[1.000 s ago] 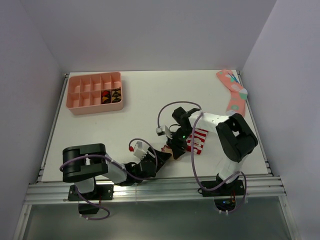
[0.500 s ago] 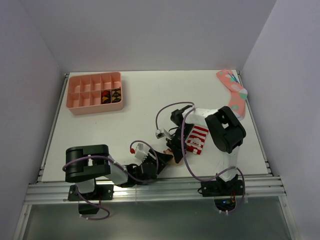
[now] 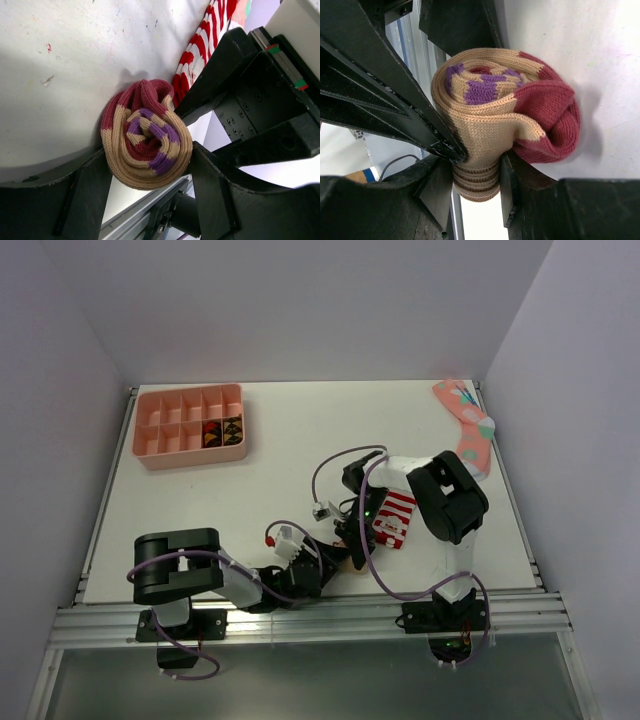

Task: Roll the socks
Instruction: Pick up the sock at the center of the board.

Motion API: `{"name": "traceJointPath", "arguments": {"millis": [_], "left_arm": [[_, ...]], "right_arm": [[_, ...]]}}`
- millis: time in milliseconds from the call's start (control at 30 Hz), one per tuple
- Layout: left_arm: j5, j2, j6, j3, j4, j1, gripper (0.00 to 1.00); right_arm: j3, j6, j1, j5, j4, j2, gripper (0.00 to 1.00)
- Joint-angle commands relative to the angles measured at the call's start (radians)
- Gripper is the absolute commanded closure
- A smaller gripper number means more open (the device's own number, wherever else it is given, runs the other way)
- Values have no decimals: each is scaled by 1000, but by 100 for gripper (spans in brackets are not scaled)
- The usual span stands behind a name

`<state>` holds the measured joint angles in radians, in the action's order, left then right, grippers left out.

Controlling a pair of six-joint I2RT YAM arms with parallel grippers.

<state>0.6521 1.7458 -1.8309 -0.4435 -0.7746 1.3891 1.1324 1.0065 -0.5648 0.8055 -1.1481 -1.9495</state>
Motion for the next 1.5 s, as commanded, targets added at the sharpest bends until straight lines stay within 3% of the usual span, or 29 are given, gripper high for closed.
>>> {"name": "traceJointPath", "arguments": {"millis": [0,233,333,633,733,1133,1167,1467], "left_arm": [[32,44,-14,-24,136,-9,32],[8,70,-7,-70,184,-9,37],[-6,78,-11,-78,199,-9,44],[-34,87,-30,-78,225,-10,79],[-34,81,-34,-81,247,-10,100],[-5,20,-25,-61,302,-12,100],[-3,14,-24,-60,301,-12,100],[12,-31,15,-35,281,-13,100]], "right_arm": [[-23,46,-20,-52,-28,-43,67],[-26,40,-20,-54,-16,-43,67],[-29,34,-20,-57,-9,-42,67],[-34,15,-20,-63,8,-35,67],[-40,-14,-18,-71,34,-23,64],[-59,-131,19,-117,119,89,39],[-50,-138,29,-121,119,106,5],[-17,-180,114,-153,94,210,4]]}}
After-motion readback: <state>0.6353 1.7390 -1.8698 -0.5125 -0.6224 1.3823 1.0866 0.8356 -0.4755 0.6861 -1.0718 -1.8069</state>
